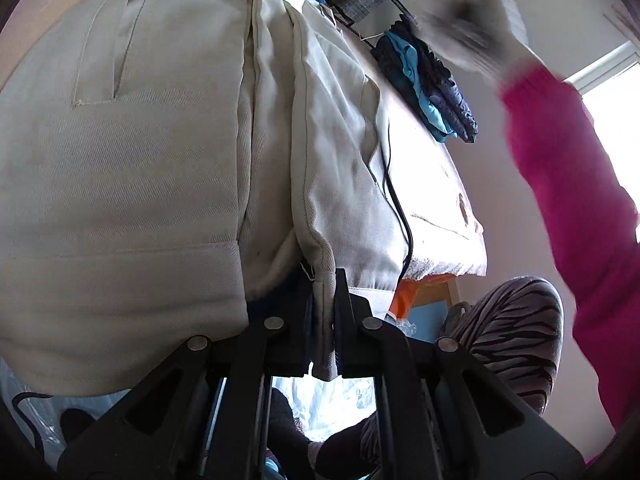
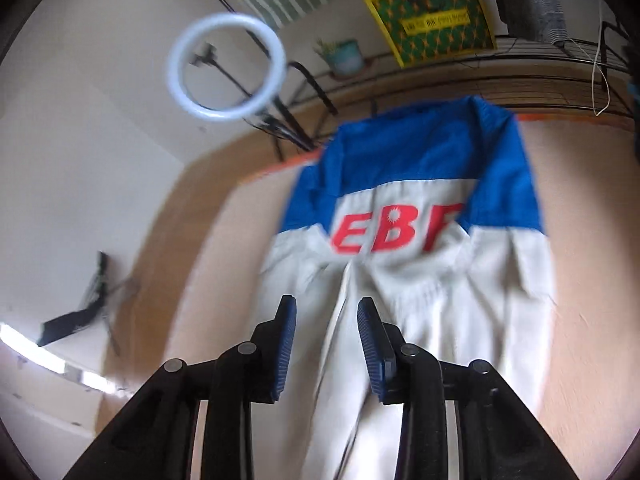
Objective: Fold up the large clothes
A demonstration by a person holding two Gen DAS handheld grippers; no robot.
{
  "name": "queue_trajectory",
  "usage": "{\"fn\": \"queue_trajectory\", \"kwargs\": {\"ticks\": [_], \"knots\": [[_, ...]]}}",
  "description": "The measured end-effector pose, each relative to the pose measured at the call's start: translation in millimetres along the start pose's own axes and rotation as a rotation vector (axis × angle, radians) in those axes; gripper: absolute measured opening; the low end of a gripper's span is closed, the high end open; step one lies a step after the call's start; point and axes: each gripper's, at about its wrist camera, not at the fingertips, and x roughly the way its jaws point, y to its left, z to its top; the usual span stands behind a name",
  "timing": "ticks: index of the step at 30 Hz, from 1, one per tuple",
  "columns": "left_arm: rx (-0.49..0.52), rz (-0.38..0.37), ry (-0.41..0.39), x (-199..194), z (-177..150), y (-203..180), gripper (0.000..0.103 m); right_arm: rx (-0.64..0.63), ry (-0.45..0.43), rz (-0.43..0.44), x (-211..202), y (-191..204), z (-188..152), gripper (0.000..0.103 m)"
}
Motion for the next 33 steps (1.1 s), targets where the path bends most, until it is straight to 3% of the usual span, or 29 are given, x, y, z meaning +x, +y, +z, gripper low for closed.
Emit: {"fn": "queue_trajectory", "kwargs": {"ticks": [4, 7, 11, 13, 15, 18, 20, 24, 29, 33], "knots": [[-0.013, -0.003, -0.013, -7, -1, 2, 0.006, -0.082, -0.015, -0.022, -63, 19, -61, 0.036], [-0.023, -0.01, -0.021, -12, -3, 0, 0.006, -0.149, 0.001, -0.099, -93, 24, -122, 0.036], [-0.054, -0.014, -0.021, -10, -11, -2, 0.006, -0.233, 0.096, -0.214, -88, 16, -201, 0.037], [-0.05, 0.025, -0.016, -5, -16, 1, 0.006, -0.226, 0.16, -0.214, -72, 5, -222, 0.036], [-0.059, 0.039, -0.022, -7, -16, 3, 0.006, -0.263, 0.205, -0.267, -51, -5, -238, 0.035], [-0.063, 0.041, -0.042, -17, -14, 2, 0.006, -0.293, 0.179, -0.257, -57, 2, -236, 0.034], [-0.067, 0.045, -0.031, -20, -15, 0, 0.007, -0.273, 0.1, -0.233, -73, 5, -223, 0.034], [-0.006, 0.033, -0.04, -40, -18, -10, 0.008, -0.256, -0.017, -0.281, -84, 5, -192, 0.034], [0.11, 0.123, -0.111, -79, -14, -19, 0.008, -0.268, -0.052, -0.318, -48, 16, -170, 0.034], [0.117, 0.2, -0.181, -112, -1, -5, 0.008, -0.176, 0.007, -0.233, 1, 16, -161, 0.033]]}}
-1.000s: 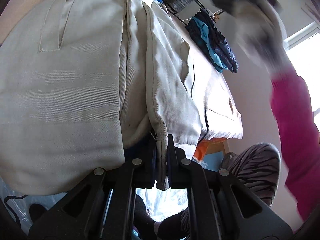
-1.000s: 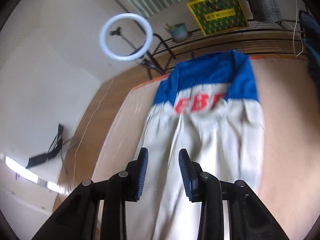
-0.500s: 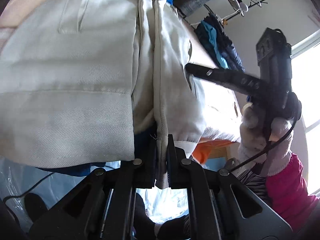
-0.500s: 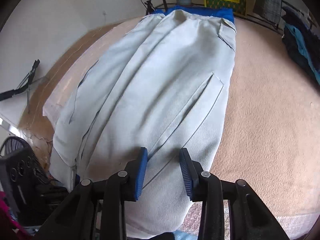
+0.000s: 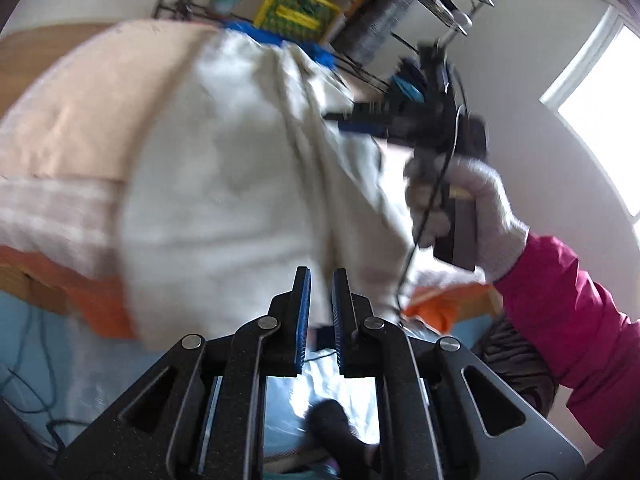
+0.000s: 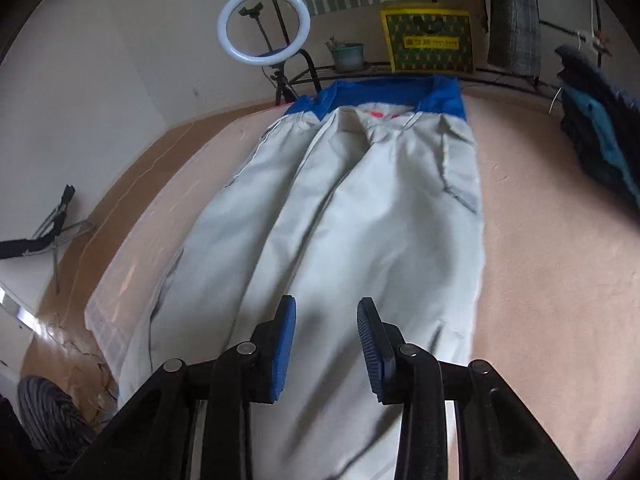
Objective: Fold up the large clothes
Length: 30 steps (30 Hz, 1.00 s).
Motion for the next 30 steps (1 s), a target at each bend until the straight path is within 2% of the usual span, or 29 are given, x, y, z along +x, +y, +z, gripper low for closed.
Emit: {"fn": "queue_trajectory", "kwargs": {"ticks": [2, 4, 6, 7, 8, 9, 11, 13, 16, 21, 23, 30], "knots": [[-0.001, 0.047, -0.015, -9, 4, 16, 0.008, -0.029, 0.035, -0.007, 23, 11, -2, 0.032], [-0.01, 0.077, -0.005, -10, 9, 33, 0.008, -0.104, 0.057, -0.074, 41, 28, -12, 0.033], [-0.043, 0.077, 0.03, -8, 17, 54, 0.009, -0.198, 0.05, -0.147, 41, 47, -15, 0.033], [-0.061, 0.066, 0.051, -4, 23, 62, 0.013, -0.199, 0.064, -0.135, 39, 48, -14, 0.032], [-0.087, 0.05, 0.076, -2, 27, 72, 0.029, -0.174, 0.079, -0.09, 31, 47, -14, 0.032], [-0.106, 0.036, 0.088, -3, 30, 79, 0.05, -0.141, 0.079, -0.045, 21, 43, -16, 0.032], [-0.147, -0.001, 0.095, -7, 36, 97, 0.06, -0.087, 0.052, 0.009, -9, 34, -27, 0.037], [-0.171, -0.012, 0.114, -8, 41, 111, 0.06, -0.064, 0.022, 0.02, -39, 22, -43, 0.055], [-0.212, -0.035, 0.145, -5, 41, 125, 0.06, -0.003, 0.026, 0.014, -78, -9, -81, 0.057], [-0.288, -0.069, 0.21, 8, 28, 141, 0.061, 0.129, 0.063, 0.028, -101, -39, -132, 0.055], [-0.292, -0.07, 0.222, 13, 27, 138, 0.061, 0.136, 0.053, 0.059, -102, -33, -140, 0.045], [-0.222, -0.026, 0.172, 13, 34, 121, 0.061, -0.003, 0.048, 0.154, -67, 46, -130, 0.044]]}}
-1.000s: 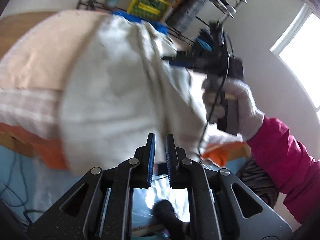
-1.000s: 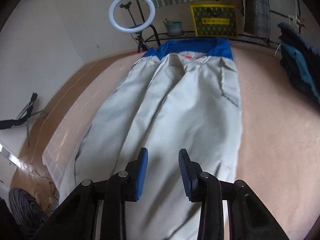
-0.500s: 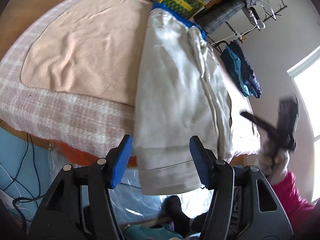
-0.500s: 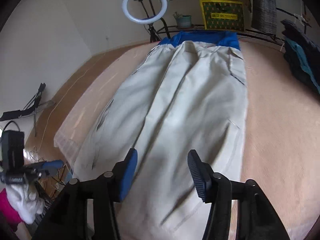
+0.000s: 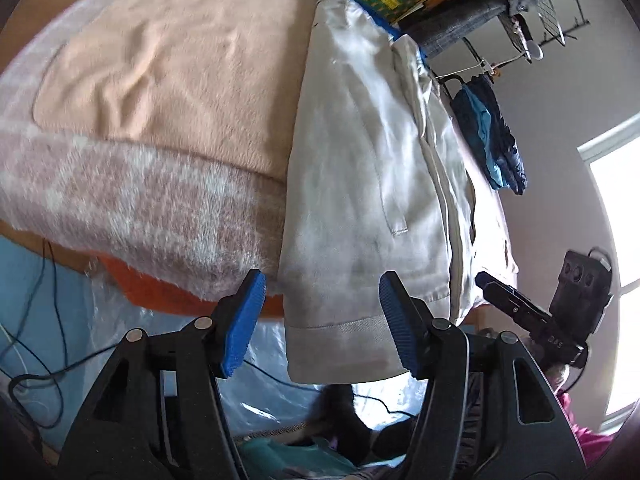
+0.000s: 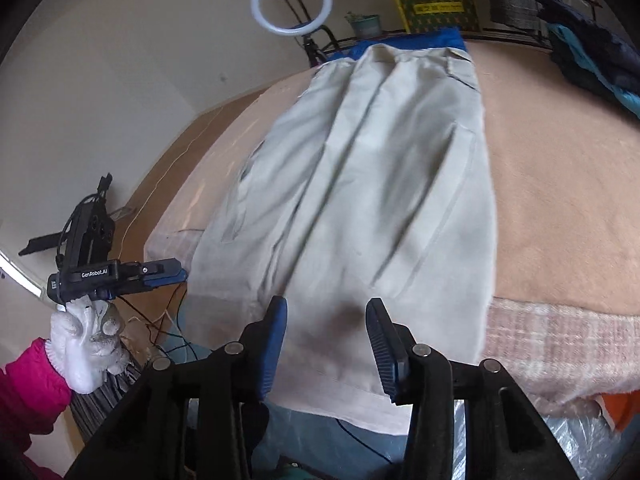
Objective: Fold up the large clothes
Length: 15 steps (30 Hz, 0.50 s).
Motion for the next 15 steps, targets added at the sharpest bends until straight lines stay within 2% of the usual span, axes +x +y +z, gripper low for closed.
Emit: {"fn": "queue_trajectory", "kwargs": {"ticks": [3, 5, 7, 10, 12, 14, 15], "knots": [[0.015, 0.001, -0.01, -3, -3, 2, 0.061, -0.017, 0.035, 0.082, 20, 19, 4, 0.044], [0.007, 0.004, -0.013, -3, -4, 6, 0.061, -0.023, 0.079, 0.074, 36, 27, 1, 0.044], [-0.004, 0.014, -0.021, -3, -4, 11, 0.061, -0.039, 0.123, 0.082, 54, 30, 0, 0.023], [-0.02, 0.014, -0.04, -8, -2, 16, 0.061, -0.05, 0.141, 0.097, 70, 35, 3, 0.019], [-0.027, 0.008, -0.058, -12, -1, 17, 0.061, -0.051, 0.14, 0.114, 63, 38, 5, 0.02], [-0.029, 0.004, -0.068, -14, 0, 19, 0.061, -0.054, 0.108, 0.111, 45, 37, 7, 0.031], [-0.03, 0.002, -0.072, -14, 1, 19, 0.061, -0.049, 0.066, 0.077, 32, 34, 9, 0.038]]}}
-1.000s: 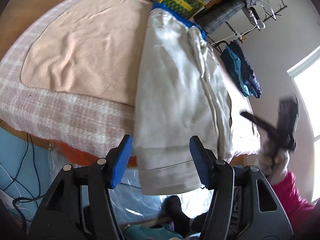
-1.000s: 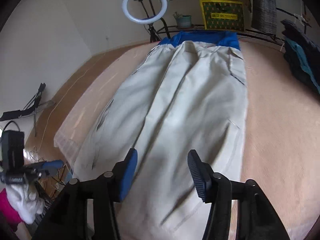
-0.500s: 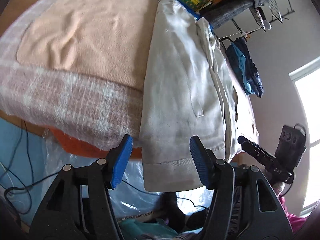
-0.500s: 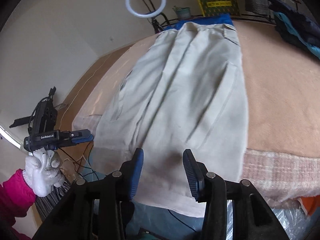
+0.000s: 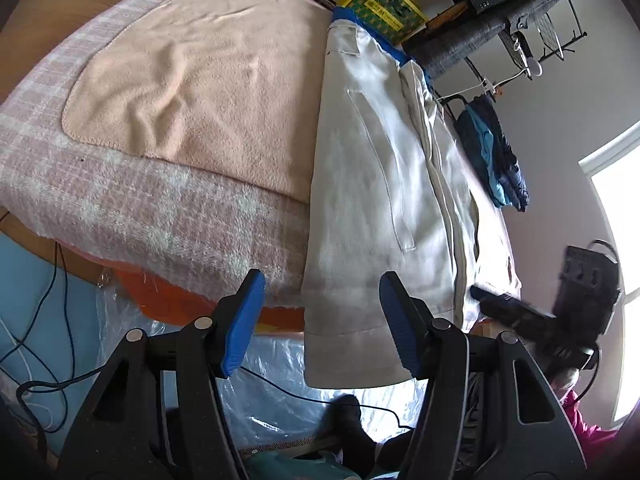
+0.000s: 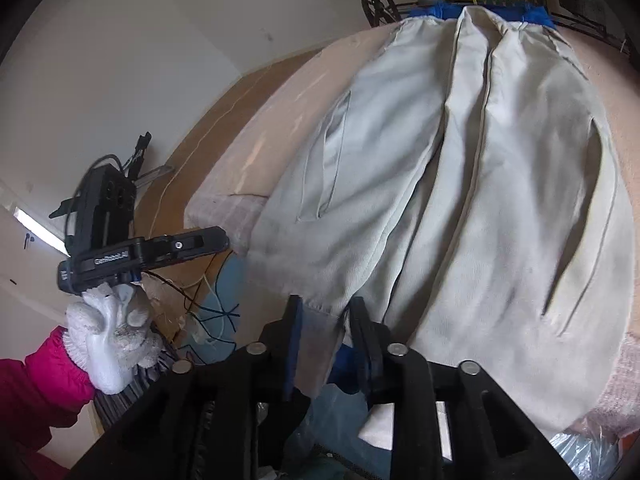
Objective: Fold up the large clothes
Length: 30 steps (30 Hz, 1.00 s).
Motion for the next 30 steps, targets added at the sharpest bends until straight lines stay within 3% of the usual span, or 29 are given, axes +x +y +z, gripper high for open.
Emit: {"fn": "queue_trajectory", "kwargs": {"ticks": [2, 4, 7, 11, 13, 16, 23, 27, 30], "knots": [[-0.001, -0.004, -0.004, 1, 2, -1, 0.061, 0.008, -0.046, -0.093, -16, -8, 6, 0.041], [-0.001, -0.013, -0.01, 1, 4, -3, 0.061, 0.004, -0.035, -0.178, -17, -15, 12, 0.041], [0.006, -0.03, -0.014, 1, 6, -7, 0.061, 0.044, 0.053, -0.157, 2, -29, 14, 0.043], [0.025, -0.04, -0.013, 0, 6, -11, 0.061, 0.084, 0.096, -0.174, 24, -36, 15, 0.04], [0.024, -0.042, -0.006, 1, 5, -10, 0.061, 0.083, 0.094, -0.184, 26, -35, 13, 0.012], [0.012, -0.042, -0.001, 1, 5, -6, 0.061, 0.111, 0.079, -0.159, 22, -39, 12, 0.001], [-0.011, -0.053, -0.001, 3, 7, -3, 0.061, 0.184, 0.01, -0.028, -4, -34, 22, 0.0], [0.008, -0.048, 0.006, 6, 6, -8, 0.061, 0.13, 0.088, -0.104, 31, -33, 13, 0.0], [0.028, -0.035, 0.027, 11, 3, -11, 0.061, 0.087, 0.096, -0.101, 30, -34, 12, 0.0]]}}
